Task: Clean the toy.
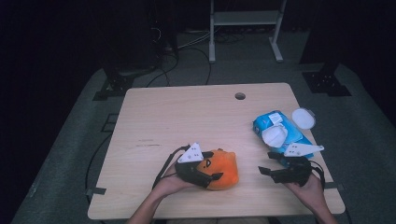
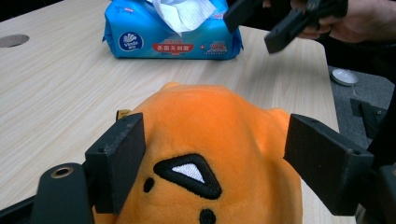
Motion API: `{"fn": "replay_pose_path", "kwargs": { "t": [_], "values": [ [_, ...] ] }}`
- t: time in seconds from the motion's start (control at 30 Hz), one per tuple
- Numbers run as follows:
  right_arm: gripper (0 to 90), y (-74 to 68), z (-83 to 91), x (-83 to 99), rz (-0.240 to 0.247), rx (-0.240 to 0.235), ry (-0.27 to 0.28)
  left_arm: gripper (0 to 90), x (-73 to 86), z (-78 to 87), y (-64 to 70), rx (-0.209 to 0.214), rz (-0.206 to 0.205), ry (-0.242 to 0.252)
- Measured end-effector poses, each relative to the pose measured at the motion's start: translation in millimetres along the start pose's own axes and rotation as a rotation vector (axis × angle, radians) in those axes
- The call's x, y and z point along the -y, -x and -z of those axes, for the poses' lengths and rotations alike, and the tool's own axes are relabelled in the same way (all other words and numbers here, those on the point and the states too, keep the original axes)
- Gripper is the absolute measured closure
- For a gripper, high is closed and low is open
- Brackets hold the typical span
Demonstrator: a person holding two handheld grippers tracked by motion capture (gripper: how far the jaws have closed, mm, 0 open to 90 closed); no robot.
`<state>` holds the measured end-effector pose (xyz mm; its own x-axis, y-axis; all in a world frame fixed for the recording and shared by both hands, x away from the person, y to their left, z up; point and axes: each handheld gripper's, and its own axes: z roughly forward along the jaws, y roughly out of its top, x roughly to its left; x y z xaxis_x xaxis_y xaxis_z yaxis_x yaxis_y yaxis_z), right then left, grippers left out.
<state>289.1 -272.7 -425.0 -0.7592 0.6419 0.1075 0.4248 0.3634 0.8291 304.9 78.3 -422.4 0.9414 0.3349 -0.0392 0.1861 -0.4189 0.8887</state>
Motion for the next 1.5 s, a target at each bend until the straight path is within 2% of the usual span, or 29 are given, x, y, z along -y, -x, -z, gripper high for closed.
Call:
{"fn": "replay_pose_path", "kwargs": {
  "t": [0.13, 0.3, 0.43, 0.6, 0.7, 0.9, 1.1, 1.33, 1.5],
  "values": [
    [27.1, 3.3, 12.3, -4.8, -0.001, 0.035, 0.056, 20.1, 0.4, 0.4, -0.4, 0.001, 0.000, -0.001],
    [27.1, 20.0, 24.9, -12.4, -0.035, 0.070, 0.108, 20.1, 0.9, 1.9, -1.7, 0.007, 0.002, -0.004],
    [27.1, 35.0, 32.0, -21.9, -0.033, 0.118, 0.112, 20.0, 1.8, 1.6, -2.0, 0.001, 0.002, -0.006],
    [27.1, 45.6, 34.7, -31.1, -0.015, 0.154, 0.106, 20.0, 2.3, 1.7, -2.1, -0.007, 0.000, -0.009],
    [27.2, 57.3, 29.9, -37.3, -0.019, 0.168, 0.080, 19.7, 3.3, 1.4, -2.6, -0.014, 0.001, -0.011],
    [27.3, 68.4, 16.5, -37.0, -0.009, 0.180, 0.055, 19.6, 4.2, 2.1, -4.0, -0.018, 0.002, -0.015],
    [28.7, 74.3, 0.9, -30.4, 0.015, 0.209, 0.013, 19.4, 5.2, 1.0, -3.4, -0.015, 0.005, -0.015],
    [31.0, 82.7, -10.6, -21.0, 0.005, 0.243, -0.029, 18.7, 4.4, -0.4, -2.8, -0.017, 0.001, -0.020],
    [37.9, 83.9, -17.8, -15.3, 0.015, 0.280, -0.047, 18.5, 4.9, -2.0, -3.9, -0.011, 0.008, -0.018]
  ]
}}
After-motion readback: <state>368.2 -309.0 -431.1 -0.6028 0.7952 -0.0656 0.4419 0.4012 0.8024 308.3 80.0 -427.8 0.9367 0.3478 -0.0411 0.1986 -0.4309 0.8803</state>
